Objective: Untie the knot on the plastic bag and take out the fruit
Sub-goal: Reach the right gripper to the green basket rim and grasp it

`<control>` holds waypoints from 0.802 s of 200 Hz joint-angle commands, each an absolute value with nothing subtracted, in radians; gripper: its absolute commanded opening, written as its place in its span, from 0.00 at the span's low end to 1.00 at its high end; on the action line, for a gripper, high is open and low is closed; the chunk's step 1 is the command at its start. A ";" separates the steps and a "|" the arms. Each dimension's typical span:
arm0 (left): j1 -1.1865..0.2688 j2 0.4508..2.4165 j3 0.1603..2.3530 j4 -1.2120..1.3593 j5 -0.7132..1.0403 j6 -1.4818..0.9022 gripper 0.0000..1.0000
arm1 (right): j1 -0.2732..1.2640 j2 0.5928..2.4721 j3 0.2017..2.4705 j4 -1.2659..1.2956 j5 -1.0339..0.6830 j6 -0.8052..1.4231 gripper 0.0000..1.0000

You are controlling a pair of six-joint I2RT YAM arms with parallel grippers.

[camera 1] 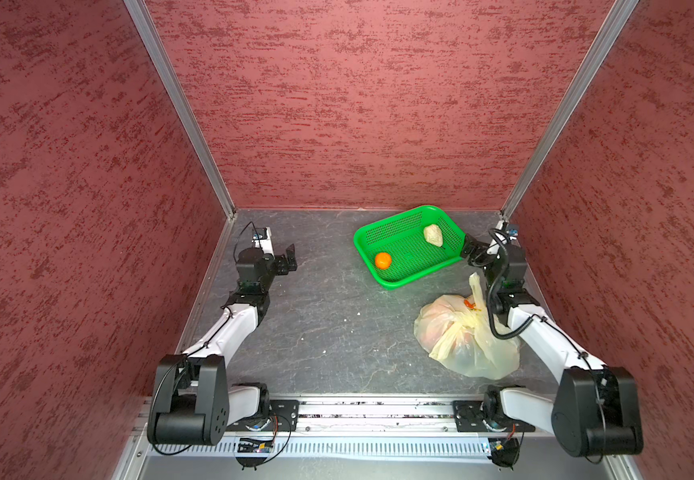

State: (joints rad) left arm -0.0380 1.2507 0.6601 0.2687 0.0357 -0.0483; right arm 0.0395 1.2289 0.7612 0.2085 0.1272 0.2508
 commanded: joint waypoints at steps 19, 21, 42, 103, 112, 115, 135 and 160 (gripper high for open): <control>-0.109 1.246 0.743 0.082 0.070 -0.110 1.00 | 0.062 1.389 1.001 -0.322 0.062 0.479 0.99; -0.113 1.248 0.747 0.078 0.070 -0.112 1.00 | 0.062 1.397 1.010 -0.330 0.053 0.484 0.99; -0.143 1.271 0.787 0.040 0.084 -0.140 1.00 | 0.065 1.489 1.105 -0.433 0.012 0.561 0.99; -0.193 1.282 0.810 -0.011 0.113 -0.193 1.00 | 0.066 1.651 1.225 -0.529 -0.017 0.657 0.99; -0.197 1.281 0.806 -0.016 0.117 -0.198 1.00 | 0.066 1.682 1.244 -0.526 -0.023 0.659 0.99; -0.198 1.280 0.807 -0.017 0.119 -0.198 1.00 | 0.066 1.696 1.253 -0.525 -0.027 0.660 0.99; -0.203 1.269 0.796 -0.029 0.121 -0.202 1.00 | 0.065 1.753 1.290 -0.510 -0.045 0.657 0.99; -0.204 1.245 0.780 -0.046 0.118 -0.203 1.00 | 0.065 1.816 1.352 -0.490 -0.079 0.645 0.99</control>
